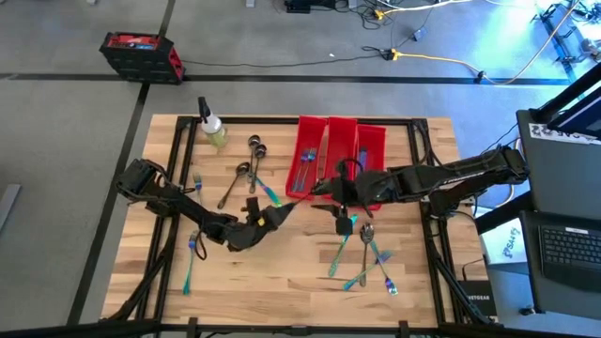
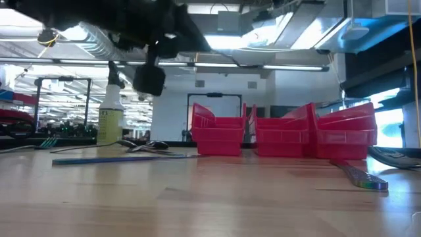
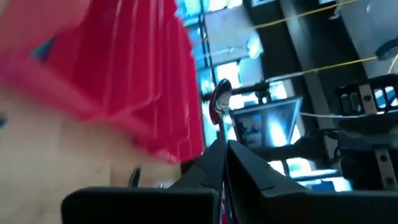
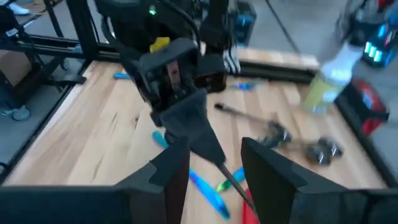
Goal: Sort silverware
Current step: Put the black spoon into the middle red silverware bin
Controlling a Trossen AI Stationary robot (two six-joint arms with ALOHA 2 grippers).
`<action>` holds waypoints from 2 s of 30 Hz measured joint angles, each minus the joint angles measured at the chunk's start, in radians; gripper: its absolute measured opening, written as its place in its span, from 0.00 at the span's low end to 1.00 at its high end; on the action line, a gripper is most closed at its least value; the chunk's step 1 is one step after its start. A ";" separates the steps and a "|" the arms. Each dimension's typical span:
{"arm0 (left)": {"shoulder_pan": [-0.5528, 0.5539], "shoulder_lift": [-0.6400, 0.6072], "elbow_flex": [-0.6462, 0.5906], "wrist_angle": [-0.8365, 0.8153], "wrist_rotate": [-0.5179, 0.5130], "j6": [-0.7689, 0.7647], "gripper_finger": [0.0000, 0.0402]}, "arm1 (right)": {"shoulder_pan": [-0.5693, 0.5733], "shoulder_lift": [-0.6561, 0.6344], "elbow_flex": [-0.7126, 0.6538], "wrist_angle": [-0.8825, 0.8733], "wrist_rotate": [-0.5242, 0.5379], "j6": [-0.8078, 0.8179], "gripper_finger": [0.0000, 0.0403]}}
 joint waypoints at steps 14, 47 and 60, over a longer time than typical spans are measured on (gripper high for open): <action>0.206 0.041 0.315 -0.301 -0.066 0.270 0.00 | 0.077 -0.129 0.104 0.006 0.077 -0.300 0.33; 0.473 0.416 0.797 -0.284 0.193 0.103 0.00 | 0.374 -0.485 0.103 -0.464 0.508 -0.296 0.33; 0.486 0.410 0.989 -0.790 0.153 0.451 0.00 | 0.373 -0.485 0.103 -0.540 0.594 -0.186 0.33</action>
